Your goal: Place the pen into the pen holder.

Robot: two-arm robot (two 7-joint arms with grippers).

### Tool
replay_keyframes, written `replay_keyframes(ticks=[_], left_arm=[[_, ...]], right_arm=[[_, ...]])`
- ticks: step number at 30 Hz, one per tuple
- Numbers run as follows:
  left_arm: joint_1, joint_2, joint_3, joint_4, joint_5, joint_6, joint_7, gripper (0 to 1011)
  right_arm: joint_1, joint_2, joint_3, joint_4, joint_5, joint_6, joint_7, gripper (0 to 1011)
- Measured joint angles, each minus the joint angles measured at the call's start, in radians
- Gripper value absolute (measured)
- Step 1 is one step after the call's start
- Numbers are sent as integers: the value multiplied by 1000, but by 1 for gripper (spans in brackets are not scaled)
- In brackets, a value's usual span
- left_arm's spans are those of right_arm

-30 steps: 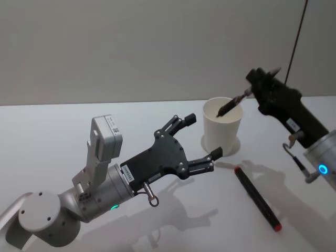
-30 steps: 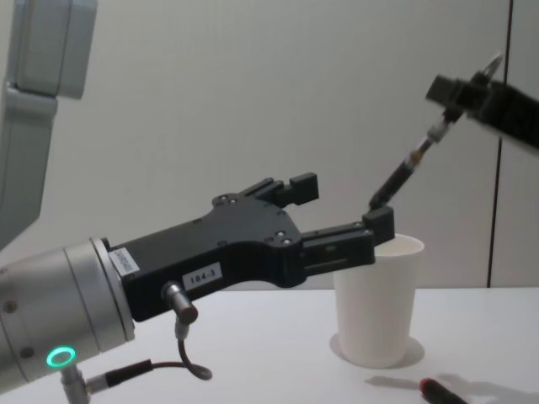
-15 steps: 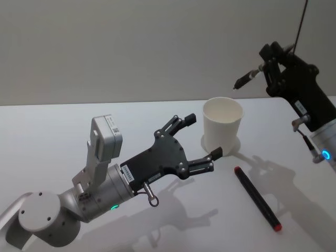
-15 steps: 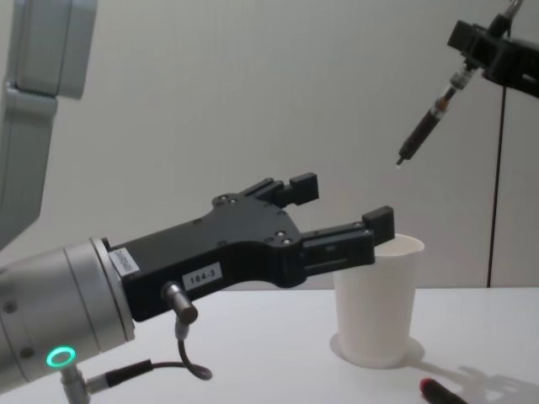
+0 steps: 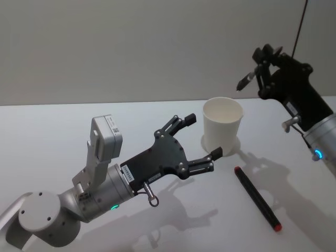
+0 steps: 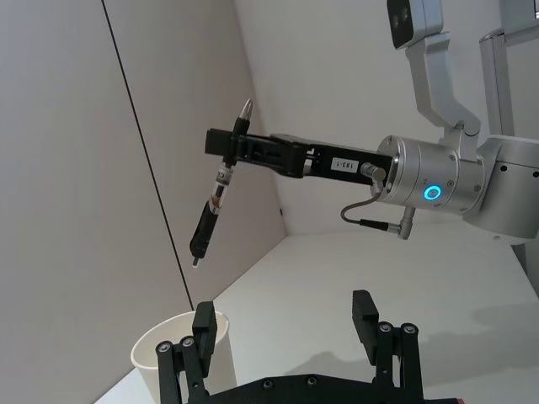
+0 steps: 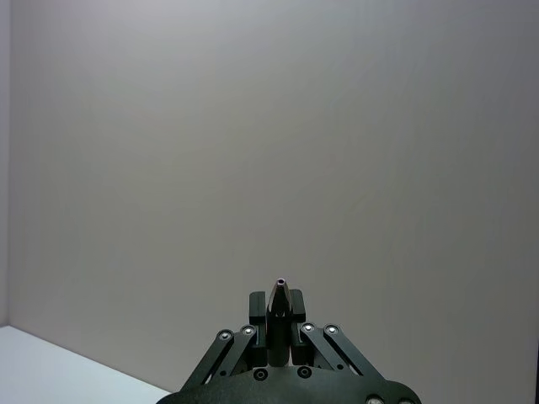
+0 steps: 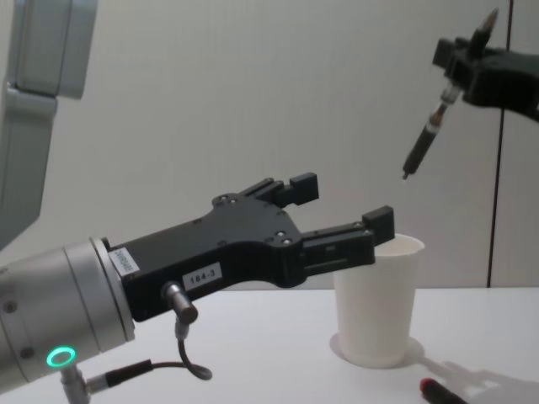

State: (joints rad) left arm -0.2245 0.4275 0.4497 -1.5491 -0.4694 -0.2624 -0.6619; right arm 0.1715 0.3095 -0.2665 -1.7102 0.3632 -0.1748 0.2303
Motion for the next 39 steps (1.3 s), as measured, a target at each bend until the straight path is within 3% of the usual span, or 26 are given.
replay_keyframes(ticks=[12,22,35,39], left_arm=[[0,0,0,0,0,0,0,1001],[0,0,0,0,0,0,0,1001],[0,0,0,0,0,0,0,1001],[0,0,0,0,0,0,0,1001]], right_arm=[[22,-23,-13,37,-58,69,-8,134],[61,-60,-28,113,-87,133,-8,134],[113,-108,-47,213,-110,169,-10,134],[123,-117,-50,232,-114,175,-11,227]])
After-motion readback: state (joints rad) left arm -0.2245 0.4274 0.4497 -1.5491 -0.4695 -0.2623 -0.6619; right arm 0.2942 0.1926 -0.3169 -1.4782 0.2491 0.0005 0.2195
